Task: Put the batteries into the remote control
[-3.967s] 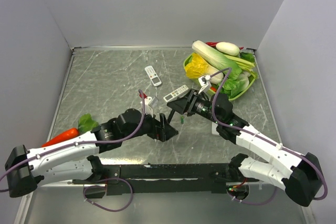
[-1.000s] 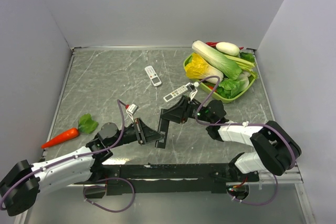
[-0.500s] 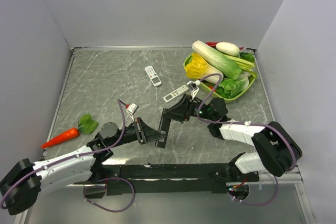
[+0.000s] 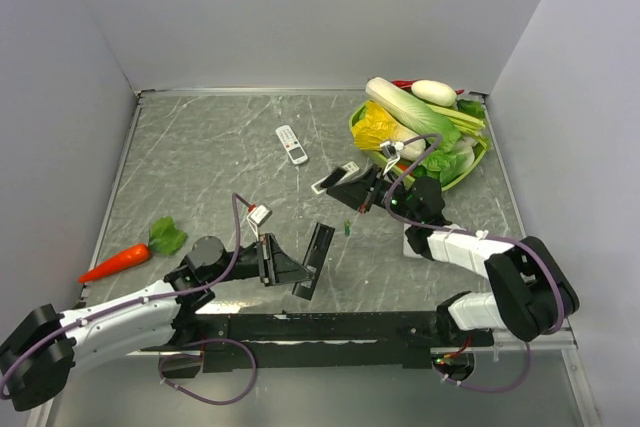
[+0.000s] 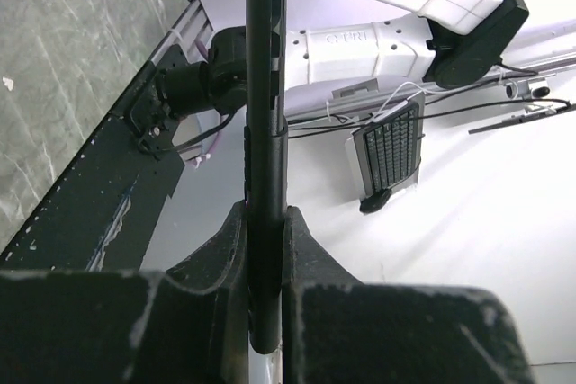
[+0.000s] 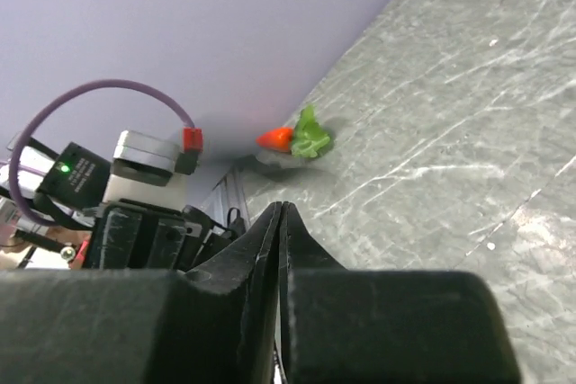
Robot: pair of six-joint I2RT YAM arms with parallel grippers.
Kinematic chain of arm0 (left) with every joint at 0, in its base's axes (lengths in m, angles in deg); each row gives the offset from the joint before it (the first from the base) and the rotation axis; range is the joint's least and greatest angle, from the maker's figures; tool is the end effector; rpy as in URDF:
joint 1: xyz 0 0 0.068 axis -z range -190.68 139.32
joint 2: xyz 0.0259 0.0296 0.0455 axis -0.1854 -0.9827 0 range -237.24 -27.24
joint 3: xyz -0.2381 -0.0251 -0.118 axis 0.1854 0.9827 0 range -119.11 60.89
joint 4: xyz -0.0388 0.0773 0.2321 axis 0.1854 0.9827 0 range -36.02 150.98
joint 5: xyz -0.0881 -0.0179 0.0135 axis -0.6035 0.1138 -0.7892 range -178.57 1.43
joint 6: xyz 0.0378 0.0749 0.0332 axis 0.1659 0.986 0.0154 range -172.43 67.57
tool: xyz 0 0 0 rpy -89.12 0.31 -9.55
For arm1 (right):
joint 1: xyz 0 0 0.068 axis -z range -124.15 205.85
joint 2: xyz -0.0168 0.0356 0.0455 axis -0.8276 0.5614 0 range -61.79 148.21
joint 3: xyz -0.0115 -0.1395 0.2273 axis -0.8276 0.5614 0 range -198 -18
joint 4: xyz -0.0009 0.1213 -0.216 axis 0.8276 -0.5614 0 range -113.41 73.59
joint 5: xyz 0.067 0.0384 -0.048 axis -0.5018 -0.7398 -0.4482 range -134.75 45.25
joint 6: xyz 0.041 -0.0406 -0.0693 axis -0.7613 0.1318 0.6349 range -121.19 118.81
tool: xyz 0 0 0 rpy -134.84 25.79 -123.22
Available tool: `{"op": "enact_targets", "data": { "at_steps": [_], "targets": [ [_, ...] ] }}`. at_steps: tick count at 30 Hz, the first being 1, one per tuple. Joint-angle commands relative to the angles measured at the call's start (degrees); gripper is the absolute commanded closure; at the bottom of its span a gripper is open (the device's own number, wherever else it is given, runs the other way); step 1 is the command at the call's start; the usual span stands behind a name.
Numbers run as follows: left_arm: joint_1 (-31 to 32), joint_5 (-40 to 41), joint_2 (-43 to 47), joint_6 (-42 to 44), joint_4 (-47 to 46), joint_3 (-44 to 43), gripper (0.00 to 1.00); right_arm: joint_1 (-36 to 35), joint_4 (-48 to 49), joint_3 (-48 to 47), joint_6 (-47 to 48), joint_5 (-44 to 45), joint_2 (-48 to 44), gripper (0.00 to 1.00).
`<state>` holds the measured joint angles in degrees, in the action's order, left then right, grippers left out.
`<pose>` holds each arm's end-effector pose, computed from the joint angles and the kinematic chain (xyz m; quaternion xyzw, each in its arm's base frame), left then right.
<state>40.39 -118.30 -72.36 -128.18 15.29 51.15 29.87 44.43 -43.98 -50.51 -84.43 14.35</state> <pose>0.0972 -0.1841 0.2202 0.0406 0.6880 -0.7073 0.1571 0.2341 0.1713 0.2508 -0.1345 0.6408 0.6139 0.4410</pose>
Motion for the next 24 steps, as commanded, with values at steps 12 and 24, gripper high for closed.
{"op": "enact_targets", "data": {
  "at_steps": [12,24],
  "targets": [
    [-5.27,1.87,-0.14,6.83,18.56,-2.13,0.99,-0.13,-26.62,5.59,13.63,5.76,-19.0,0.99],
    [-8.18,-9.01,-4.71,18.33,20.93,-5.54,0.99,-0.39,-58.02,-6.71,34.89,-3.28,-20.07,0.09]
  ]
}}
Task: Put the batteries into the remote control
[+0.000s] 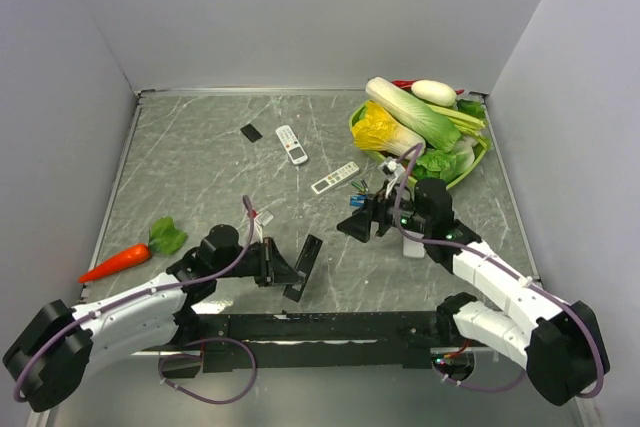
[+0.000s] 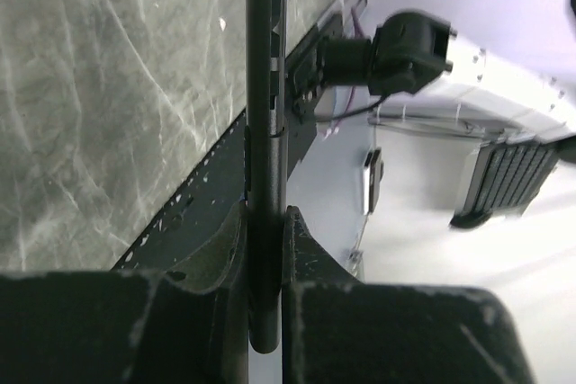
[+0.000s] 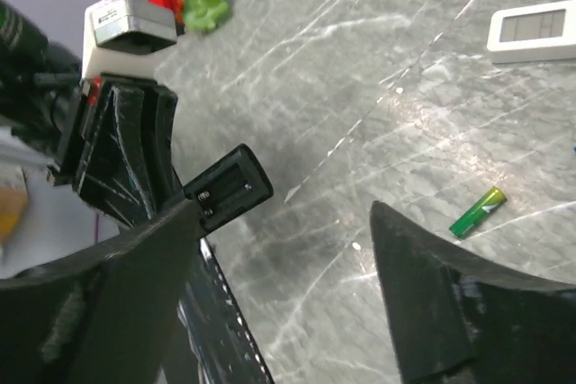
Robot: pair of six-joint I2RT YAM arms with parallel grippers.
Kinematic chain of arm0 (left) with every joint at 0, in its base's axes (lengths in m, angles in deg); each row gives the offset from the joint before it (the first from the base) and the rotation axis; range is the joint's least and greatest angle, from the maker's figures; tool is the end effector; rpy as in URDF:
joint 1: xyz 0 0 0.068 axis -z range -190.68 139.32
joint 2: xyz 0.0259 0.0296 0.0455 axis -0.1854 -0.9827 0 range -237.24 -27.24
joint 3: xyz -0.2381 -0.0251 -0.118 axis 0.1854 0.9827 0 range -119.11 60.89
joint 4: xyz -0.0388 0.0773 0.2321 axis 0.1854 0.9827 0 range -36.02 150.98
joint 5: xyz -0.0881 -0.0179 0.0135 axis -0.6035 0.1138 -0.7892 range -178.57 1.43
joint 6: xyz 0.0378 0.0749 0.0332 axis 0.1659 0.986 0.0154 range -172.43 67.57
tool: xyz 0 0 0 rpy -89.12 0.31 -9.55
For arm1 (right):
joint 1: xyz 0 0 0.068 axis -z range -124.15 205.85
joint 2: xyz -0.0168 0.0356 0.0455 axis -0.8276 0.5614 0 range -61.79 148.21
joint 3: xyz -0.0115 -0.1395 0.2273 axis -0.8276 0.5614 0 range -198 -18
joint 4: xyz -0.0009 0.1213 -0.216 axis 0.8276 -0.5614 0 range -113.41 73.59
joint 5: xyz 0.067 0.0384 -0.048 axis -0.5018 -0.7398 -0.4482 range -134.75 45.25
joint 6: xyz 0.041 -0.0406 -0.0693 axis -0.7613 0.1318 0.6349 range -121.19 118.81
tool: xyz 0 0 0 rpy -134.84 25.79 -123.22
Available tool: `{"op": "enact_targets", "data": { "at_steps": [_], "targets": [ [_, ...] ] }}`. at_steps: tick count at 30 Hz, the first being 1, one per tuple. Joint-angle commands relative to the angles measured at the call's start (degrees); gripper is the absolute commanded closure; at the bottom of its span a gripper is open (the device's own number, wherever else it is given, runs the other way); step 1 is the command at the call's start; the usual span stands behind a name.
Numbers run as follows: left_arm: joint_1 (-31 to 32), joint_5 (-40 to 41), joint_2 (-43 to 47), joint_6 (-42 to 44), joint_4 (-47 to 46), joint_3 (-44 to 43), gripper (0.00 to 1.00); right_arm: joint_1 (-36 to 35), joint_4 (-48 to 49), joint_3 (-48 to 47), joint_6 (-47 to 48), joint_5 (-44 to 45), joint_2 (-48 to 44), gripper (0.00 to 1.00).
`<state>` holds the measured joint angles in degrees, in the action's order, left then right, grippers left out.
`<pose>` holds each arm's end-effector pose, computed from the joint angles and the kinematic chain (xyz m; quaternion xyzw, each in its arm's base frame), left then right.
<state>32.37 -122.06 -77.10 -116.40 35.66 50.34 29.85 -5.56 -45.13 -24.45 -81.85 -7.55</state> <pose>0.1170 -0.1703 0.1606 0.0173 0.8057 -0.5773 0.1316 0.1894 0.1465 0.2326 -0.2090 0.7537 0.4684 0.4110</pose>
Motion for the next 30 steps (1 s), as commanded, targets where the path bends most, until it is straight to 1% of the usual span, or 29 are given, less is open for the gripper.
{"op": "enact_targets", "data": {
  "at_steps": [1,2,3,5,6,8,11,13,16,19,20,22,23,25,26,28,29,30],
  "targets": [
    [-0.16,-5.7,0.21,7.35,1.53,-5.27,0.99,-0.37,-8.3,-6.17,9.46,-6.92,3.32,0.07],
    [-0.16,-5.96,0.82,8.84,2.24,-6.23,0.99,-0.37,-8.65,-7.22,10.08,-8.24,4.29,0.04],
    [-0.16,-6.84,1.26,9.38,2.68,-6.59,0.99,-0.37,-8.92,-7.84,11.48,-10.34,5.08,0.04],
    [-0.16,-7.81,2.57,10.43,3.65,-7.47,0.99,-0.46,-10.23,-9.85,13.06,-12.9,7.72,0.03],
    [-0.16,-8.16,2.93,10.7,3.74,-7.73,0.99,-0.54,-10.41,-10.48,14.55,-16.21,8.59,0.03],
    [-0.16,-9.3,3.28,11.31,4.79,-8.35,0.99,-0.89,-10.59,-12.15,15.62,-19.22,10.79,0.03],
    [-0.16,-10.71,2.41,12.19,5.41,-9.4,0.99,-1.95,-10.5,-13.81,16.67,-24.58,12.56,0.03],
    [-0.16,-11.06,2.14,12.55,5.41,-10.11,0.99,-2.91,-10.24,-14.78,17.38,-27.74,13.78,0.04],
    [-0.16,-11.94,1.79,13.25,5.85,-11.16,0.99,-3.97,-10.41,-15.66,17.81,-30.21,15.71,0.07],
    [-0.24,-13.35,1.7,14.39,6.55,-12.3,0.99,-5.02,-9.98,-16.54,17.91,-31.63,17.38,0.13],
    [-0.16,-14.22,1.62,14.74,6.81,-12.91,0.99,-5.11,-9.71,-16.63,17.73,-32.5,17.74,0.19],
    [-0.16,-14.4,1.61,15.97,8.48,-13.62,0.99,-5.55,-9.45,-17.42,17.38,-33.82,19.05,0.26],
    [-0.16,-14.67,1.53,16.67,8.74,-14.06,0.99,-6.16,-9.79,-17.86,17.64,-34.7,19.5,0.34],
    [-0.24,-15.81,1.26,17.55,10.23,-14.68,0.99,-6.52,-9.62,-18.3,17.55,-35.23,20.2,0.43],
    [-0.16,-16.16,0.65,18.95,11.02,-15.64,0.99,-6.52,-8.58,-18.22,16.77,-35.67,20.29,0.56],
    [-0.16,-15.73,-0.05,20.28,14.18,-16.52,0.99,-6.52,-6.9,-17.61,15.71,-36.64,20.12,0.71],
    [-0.16,-15.11,-0.23,20.98,15.07,-17.05,0.99,-6.43,-6.2,-17.34,14.58,-36.81,19.94,0.86],
    [-0.24,-14.24,-0.23,21.25,15.68,-17.31,0.97,-6.43,-4.37,-17.08,13.87,-36.81,19.33,0.93]
  ]
}}
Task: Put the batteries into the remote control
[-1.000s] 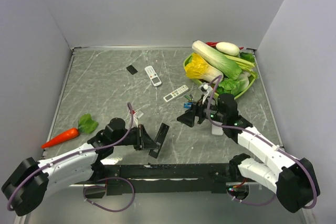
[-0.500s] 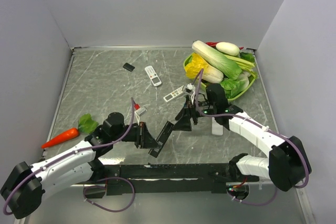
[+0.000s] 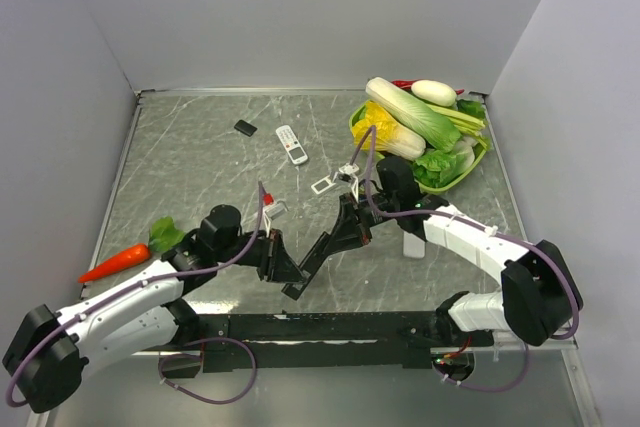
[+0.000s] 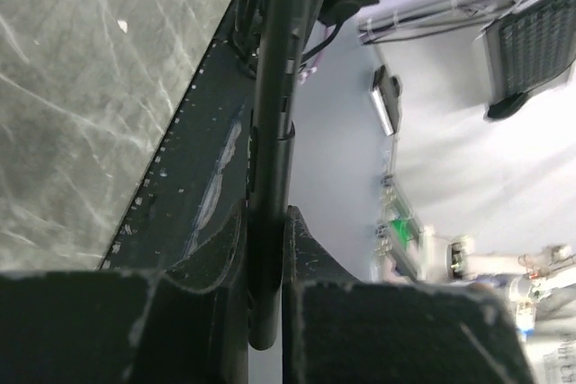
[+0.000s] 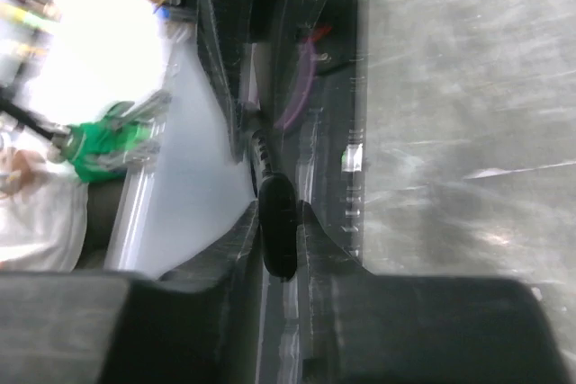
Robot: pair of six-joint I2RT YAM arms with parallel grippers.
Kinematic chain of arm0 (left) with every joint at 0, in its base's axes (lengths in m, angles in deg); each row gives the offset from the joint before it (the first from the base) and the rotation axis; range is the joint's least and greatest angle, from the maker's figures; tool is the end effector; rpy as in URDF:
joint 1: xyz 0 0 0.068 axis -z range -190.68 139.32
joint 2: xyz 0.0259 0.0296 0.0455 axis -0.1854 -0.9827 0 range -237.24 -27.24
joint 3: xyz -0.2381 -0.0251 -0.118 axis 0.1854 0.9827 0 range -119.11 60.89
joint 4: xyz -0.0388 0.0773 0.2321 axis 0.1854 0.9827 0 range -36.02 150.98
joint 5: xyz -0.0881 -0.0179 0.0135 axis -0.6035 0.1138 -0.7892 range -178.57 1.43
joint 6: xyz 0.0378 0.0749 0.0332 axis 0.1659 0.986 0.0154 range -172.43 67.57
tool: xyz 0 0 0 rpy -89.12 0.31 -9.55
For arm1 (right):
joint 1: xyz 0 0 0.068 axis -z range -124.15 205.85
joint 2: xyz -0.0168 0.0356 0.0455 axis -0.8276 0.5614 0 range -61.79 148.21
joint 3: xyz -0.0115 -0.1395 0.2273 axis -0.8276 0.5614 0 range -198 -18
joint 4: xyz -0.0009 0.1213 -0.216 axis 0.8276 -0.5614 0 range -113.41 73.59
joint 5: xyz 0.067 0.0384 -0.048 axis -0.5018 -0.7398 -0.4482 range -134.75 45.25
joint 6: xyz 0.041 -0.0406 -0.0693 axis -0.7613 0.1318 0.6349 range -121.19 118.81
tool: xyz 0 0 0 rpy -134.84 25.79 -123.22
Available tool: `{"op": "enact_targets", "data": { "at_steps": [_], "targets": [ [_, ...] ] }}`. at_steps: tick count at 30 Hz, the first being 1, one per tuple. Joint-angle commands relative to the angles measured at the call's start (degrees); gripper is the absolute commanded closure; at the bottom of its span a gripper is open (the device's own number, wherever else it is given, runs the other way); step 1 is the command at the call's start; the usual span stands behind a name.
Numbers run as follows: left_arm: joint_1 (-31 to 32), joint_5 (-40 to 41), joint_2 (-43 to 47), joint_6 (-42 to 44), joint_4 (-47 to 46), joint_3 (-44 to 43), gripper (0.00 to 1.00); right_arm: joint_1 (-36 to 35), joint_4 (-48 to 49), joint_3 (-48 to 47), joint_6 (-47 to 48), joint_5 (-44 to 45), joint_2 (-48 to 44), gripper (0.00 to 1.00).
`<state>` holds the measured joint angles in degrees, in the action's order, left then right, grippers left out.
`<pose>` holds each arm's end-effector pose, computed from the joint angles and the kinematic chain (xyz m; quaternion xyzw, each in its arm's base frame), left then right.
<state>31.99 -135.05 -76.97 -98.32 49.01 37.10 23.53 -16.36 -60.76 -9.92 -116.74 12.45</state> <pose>0.1129 -0.1837 0.2172 0.2023 0.7631 -0.5962 0.1457 0.1806 0.2049 0.2411 -0.4257 0.6320 0.6188 0.1909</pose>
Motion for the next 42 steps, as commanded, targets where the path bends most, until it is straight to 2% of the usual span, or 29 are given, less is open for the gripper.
{"op": "enact_targets", "data": {
  "at_steps": [1,2,4,5,6,7,8,10,11,13,14,17,18,23,28,32,36,42],
  "targets": [
    [0.13,0.49,-0.28,3.43,3.64,-4.33,0.94,-0.03,7.23,-0.84,-1.46,-1.58,-1.02,1.0],
    [0.04,1.82,0.16,3.61,4.18,-4.86,0.83,0.06,8.11,-0.57,-3.12,-0.88,-1.29,1.0],
    [-0.66,6.89,0.86,3.18,4.79,-5.56,0.71,0.41,10.3,0.39,-5.14,1.57,-2.43,1.0],
    [-1.01,9.02,2.17,2.74,6.97,-6.35,0.52,0.5,11.62,0.92,-8.37,2.89,-2.87,1.0],
    [-1.36,11.47,3.06,2.73,8.04,-6.79,0.45,0.59,15.81,1.54,-10.41,4.12,-4.09,1.0],
    [-2.24,17.59,4.02,2.47,9.01,-7.32,0.39,0.59,18.55,3.37,-12.95,7.61,-4.88,1.0],
    [-2.68,20.7,6.47,1.86,11.45,-8.37,0.24,0.59,21.1,4.43,-18.37,9.39,-5.59,1.0],
    [-3.12,27.9,9.2,0.98,13.14,-9.16,0.11,0.5,27.33,7.06,-22.97,13.95,-7.87,1.0],
    [-3.21,34.46,12.18,-0.24,13.84,-9.69,0.01,0.33,29.37,8.04,-27.35,18.5,-8.75,1.0],
    [-3.21,40.39,15.27,-2.09,14.99,-9.7,0.01,-0.03,32.63,10.49,-31.59,22.92,-10.77,1.0],
    [-3.21,45.63,18.41,-4.19,14.9,-9.0,0.01,-0.55,35.86,11.55,-35.7,28.77,-11.65,1.0],
    [-3.21,50.68,24.92,-9.8,12.45,-5.41,0.0,-3.27,40.88,15.07,-44.13,37.68,-14.29,1.0],
    [-3.21,52.7,26.6,-11.05,10.96,-4.0,0.01,-4.15,42.73,16.12,-46.18,44.23,-15.17,1.0],
    [-3.21,54.21,34.17,-15.72,0.15,3.82,0.01,-11.62,47.31,19.3,-54.62,61.06,-16.05,1.0],
    [-3.21,53.6,32.34,-16.51,-1.62,4.46,0.01,-18.83,49.87,18.16,-57.97,73.53,-14.47,1.0],
    [-3.21,53.25,31.19,-17.13,-4.69,5.42,0.01,-22.0,49.61,16.75,-59.99,78.91,-13.42,1.0],
    [-3.21,53.6,30.49,-17.31,-11.61,7.09,0.01,-25.07,49.08,14.56,-61.75,81.47,-11.49,1.0],
    [-3.21,54.91,26.36,-17.22,-17.25,8.5,0.01,-27.89,54.78,14.03,-65.62,84.47,-8.67,1.0]
  ]
}}
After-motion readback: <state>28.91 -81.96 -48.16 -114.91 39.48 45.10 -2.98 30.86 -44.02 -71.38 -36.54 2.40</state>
